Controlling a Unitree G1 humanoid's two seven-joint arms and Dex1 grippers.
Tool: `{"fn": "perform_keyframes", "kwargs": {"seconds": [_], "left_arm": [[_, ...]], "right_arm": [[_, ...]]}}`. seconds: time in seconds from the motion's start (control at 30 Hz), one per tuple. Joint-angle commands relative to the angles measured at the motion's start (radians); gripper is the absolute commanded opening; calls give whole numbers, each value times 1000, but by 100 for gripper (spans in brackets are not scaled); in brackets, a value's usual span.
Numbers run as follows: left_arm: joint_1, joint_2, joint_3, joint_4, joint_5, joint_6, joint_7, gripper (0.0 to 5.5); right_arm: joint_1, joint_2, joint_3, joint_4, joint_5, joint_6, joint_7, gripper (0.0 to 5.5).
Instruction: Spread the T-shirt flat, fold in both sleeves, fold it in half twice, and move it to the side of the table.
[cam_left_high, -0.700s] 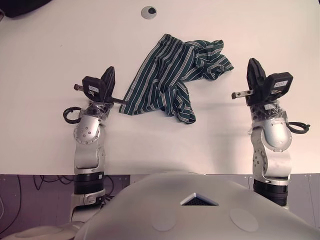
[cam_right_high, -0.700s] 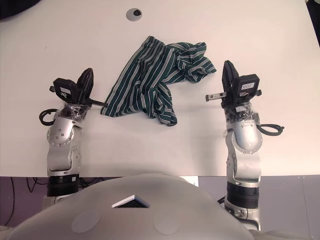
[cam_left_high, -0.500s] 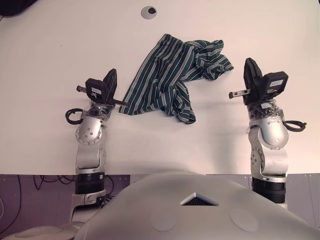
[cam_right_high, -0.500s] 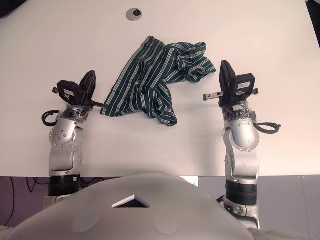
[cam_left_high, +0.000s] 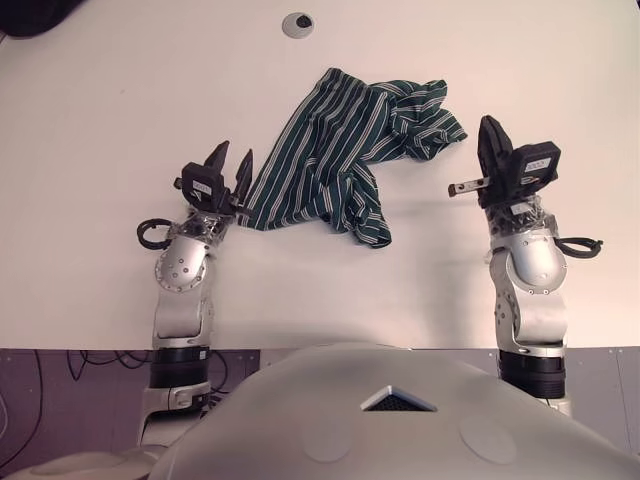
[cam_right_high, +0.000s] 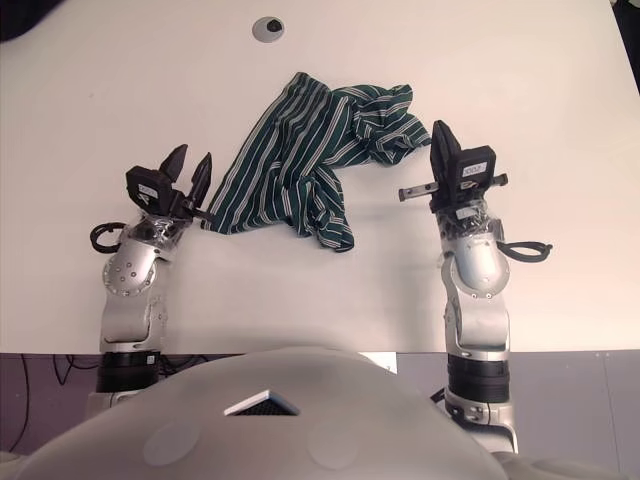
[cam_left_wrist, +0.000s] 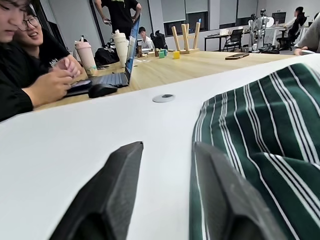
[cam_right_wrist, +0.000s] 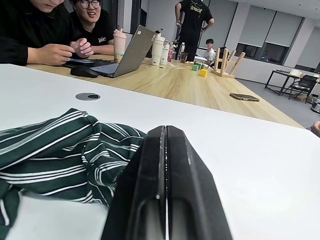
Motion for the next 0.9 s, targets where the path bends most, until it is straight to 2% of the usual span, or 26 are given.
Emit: {"fn": "perform_keyframes", "kwargs": {"seconds": [0.03, 0.1, 0.17, 0.27, 0.47, 0.9], "left_arm": [[14, 48, 40, -13, -199, 298, -104, 238], [34, 101, 49, -64, -290, 439, -173, 238], [40, 216, 45, -88, -282, 535, -233, 238], [16, 323, 10, -23, -200, 558, -266, 238], [19, 421, -14, 33, -206, 645, -344, 238], [-22, 427, -182, 26, -234, 701, -424, 238]], "right_arm": [[-43, 21, 13, 54, -16, -17, -12, 0], [-63, 27, 22, 79, -19, -22, -18, 0], [-73, 34, 36, 91, -31, -29, -32, 0], [-81, 48, 58, 94, -54, -34, -55, 0], [-110, 77, 102, 103, -91, -22, -78, 0], [-146, 90, 116, 118, -109, -1, -81, 0]]}}
